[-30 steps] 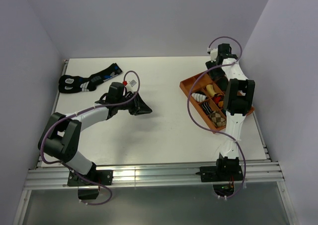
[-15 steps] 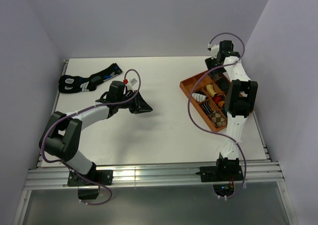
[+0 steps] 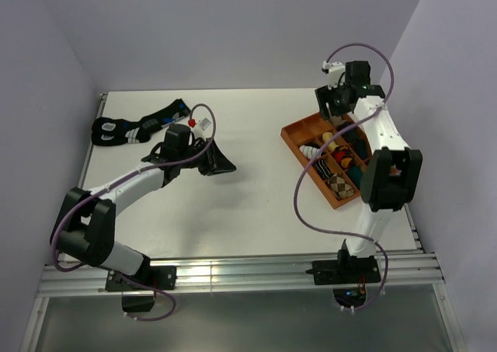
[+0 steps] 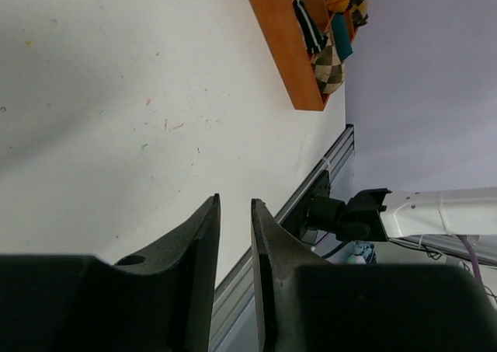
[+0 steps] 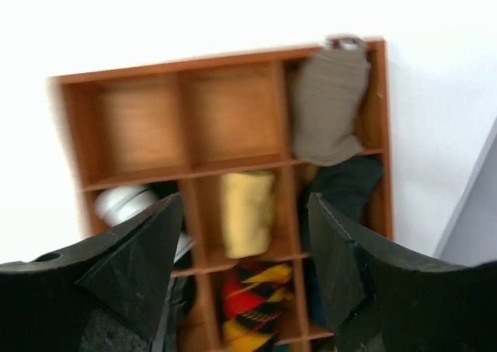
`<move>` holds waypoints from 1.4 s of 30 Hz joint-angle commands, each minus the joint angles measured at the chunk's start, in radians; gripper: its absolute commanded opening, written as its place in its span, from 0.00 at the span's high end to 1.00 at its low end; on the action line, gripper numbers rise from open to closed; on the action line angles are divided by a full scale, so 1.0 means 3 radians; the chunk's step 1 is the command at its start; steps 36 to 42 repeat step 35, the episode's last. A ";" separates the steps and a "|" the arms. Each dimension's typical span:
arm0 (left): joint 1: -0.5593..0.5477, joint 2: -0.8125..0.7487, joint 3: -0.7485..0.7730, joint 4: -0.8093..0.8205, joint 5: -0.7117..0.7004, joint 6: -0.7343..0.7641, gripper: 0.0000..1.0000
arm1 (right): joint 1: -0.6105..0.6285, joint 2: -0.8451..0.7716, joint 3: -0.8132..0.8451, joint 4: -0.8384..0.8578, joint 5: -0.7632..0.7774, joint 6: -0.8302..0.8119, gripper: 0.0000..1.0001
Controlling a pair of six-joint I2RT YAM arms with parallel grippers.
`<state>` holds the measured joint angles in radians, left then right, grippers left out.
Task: Roll the socks
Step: Reset both arms
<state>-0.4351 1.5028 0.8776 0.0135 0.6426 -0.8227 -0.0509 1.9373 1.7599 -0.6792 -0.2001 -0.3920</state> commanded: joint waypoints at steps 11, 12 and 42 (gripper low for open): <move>0.0013 -0.0857 -0.0041 -0.0336 -0.0362 0.0226 0.71 | 0.0446 -0.2080 -0.1550 0.0403 -0.1148 0.0315 0.00; 0.0018 -0.0888 -0.0046 -0.0372 -0.0408 0.0242 0.71 | 0.0456 -0.2238 -0.1596 0.0383 -0.1189 0.0294 0.00; 0.0013 -0.1149 -0.0118 -0.0475 -0.0567 0.0216 0.71 | 0.0865 -0.3170 -0.2497 0.0351 -0.1317 0.0049 0.00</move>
